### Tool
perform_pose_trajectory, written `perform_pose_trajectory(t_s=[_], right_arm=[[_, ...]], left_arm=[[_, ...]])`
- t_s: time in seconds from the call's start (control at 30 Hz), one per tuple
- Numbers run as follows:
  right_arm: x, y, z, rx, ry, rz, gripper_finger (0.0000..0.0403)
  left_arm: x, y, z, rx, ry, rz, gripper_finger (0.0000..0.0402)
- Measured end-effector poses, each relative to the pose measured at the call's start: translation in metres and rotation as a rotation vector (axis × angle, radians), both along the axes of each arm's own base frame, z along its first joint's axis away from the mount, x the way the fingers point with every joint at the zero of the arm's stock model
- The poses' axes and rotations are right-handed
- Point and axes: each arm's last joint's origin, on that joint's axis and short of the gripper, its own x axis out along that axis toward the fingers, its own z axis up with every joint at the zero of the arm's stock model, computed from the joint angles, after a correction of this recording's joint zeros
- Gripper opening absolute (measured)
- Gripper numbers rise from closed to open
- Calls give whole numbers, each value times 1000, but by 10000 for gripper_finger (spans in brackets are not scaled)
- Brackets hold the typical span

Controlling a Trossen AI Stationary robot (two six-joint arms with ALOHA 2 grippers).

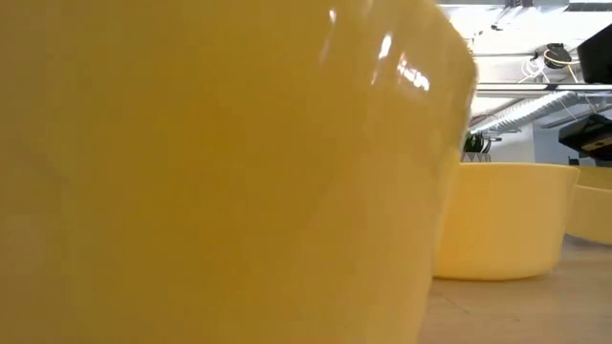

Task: Pick & Place Mini bowls
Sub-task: Stack the yellow bowl on the other yellow bowl on the shelf

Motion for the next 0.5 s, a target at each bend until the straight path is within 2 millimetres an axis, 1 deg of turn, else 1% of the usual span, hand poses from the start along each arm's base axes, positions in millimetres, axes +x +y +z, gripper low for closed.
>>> perform_pose_trajectory(t_s=[0.17,0.27,0.37,0.5], right_arm=[[-1,-2,7,36,-35,-9,1],[-2,-2,8,55,-31,-41,7],[-1,-3,8,73,-20,-79,21],[0,-5,8,93,-7,-132,53]], left_arm=[[0,0,0,-2,-2,1,157],[0,0,0,-2,-2,1,157],[0,0,0,-6,-4,3,157],[0,0,0,-7,-4,3,157]])
